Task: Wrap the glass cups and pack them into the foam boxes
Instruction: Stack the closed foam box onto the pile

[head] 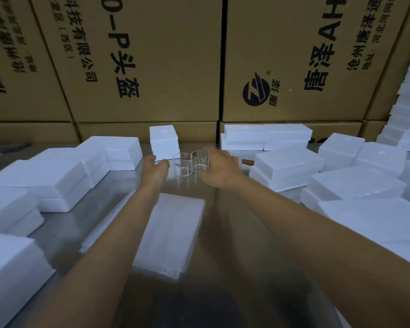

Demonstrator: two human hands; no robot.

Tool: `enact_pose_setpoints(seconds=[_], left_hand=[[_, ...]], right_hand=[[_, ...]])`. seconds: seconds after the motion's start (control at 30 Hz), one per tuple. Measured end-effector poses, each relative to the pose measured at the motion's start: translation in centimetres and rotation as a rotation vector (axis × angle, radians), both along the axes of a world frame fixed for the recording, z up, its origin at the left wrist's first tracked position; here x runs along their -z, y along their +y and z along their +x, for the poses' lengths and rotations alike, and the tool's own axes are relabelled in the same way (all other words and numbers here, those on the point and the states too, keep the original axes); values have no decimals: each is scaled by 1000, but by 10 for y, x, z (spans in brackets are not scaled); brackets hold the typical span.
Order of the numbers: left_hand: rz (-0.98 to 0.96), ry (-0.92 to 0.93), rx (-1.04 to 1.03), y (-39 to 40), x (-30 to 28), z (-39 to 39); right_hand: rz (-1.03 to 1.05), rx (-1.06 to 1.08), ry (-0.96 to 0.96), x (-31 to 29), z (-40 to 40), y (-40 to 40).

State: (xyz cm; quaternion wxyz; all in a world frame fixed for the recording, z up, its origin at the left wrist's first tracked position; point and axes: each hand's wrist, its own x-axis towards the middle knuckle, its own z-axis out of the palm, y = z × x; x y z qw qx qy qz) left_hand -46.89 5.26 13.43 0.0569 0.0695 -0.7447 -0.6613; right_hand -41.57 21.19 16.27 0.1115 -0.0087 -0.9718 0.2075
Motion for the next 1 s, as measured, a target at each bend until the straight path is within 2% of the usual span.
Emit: enact_pose_setpoints(seconds=[0.07, 0.23, 0.37, 0.4, 0.5, 0.57, 0.63, 0.7, 0.83, 0.93, 1.0], left_hand=[[-50, -45, 12, -17, 5, -21], [32, -99, 5, -22, 21, -81], [54, -128, -22, -22, 37, -132], [60, -119, -19, -22, 39, -143], [45, -88, 48, -22, 40, -174], [45, -56, 84, -20, 43, -191], [67, -40, 59, -19, 46, -202], [69, -42, 8, -19, 49, -208], [121, -22, 29, -18, 51, -203], [167, 94, 6, -14, 39, -185], [211, 183, 10, -13, 17, -170]], right_hand=[[-58, 2, 7, 1, -21, -7], [-238, -21, 18, 0, -86, -23], [-657, 26, -27, -16, -153, -38], [-698, 37, -34, -21, -169, -40], [-635, 28, -99, -22, -208, -50], [-559, 11, -217, -14, -221, -57], [-526, -13, -355, -4, -230, -63], [-536, -25, -392, 1, -233, -67], [-502, -8, -259, 0, -225, -65], [-311, 42, -58, -10, -209, -59], [-356, 28, 18, -21, -194, -57]])
